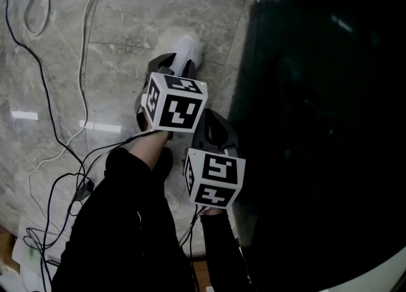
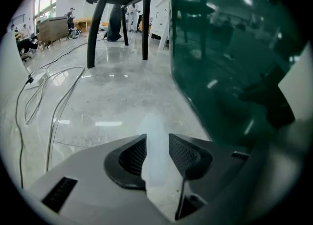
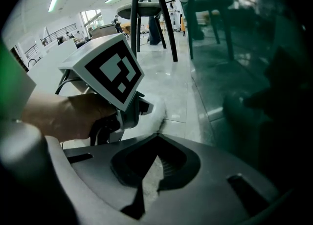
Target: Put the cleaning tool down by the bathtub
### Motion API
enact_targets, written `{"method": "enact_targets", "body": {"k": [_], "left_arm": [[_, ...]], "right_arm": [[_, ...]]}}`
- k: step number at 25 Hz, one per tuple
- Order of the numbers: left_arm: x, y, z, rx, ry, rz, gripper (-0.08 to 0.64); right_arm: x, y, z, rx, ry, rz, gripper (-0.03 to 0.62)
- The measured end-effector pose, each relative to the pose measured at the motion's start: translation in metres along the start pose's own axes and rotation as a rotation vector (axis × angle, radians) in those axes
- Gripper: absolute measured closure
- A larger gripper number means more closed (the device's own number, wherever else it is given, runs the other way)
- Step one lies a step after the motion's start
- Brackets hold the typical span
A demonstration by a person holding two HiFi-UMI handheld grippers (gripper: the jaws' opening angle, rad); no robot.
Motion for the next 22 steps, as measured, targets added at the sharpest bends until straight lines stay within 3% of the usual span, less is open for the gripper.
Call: {"method": "enact_targets", "body": {"k": [10, 17, 22], "left_arm": [[-0.001, -0.018, 0.037, -0.035, 0.002, -0.041, 0.414], [0.0, -0.025, 0.073, -0.044, 0.003, -0.043, 0.537], [0.003, -0.028, 0.095, -0.031, -0.001, -0.026, 0.552]], "right_arm": [[0.006, -0.011, 0.02, 0.0, 0.0, -0.01, 0.592], [0.013, -0.019, 0.045, 0.0, -0.013, -0.002, 0.592], [0.015, -0.027, 0.061, -0.001, -0.031, 0.005, 0.592]]}}
Point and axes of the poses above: the fingertips, and each gripper's own axes: z backward along the fingers, x to its left, y out of its underside, the point moved 4 cm from there along z, backward along the fingers, and after that the axes turned 6 degrees about -x, right-handed, at the moved point
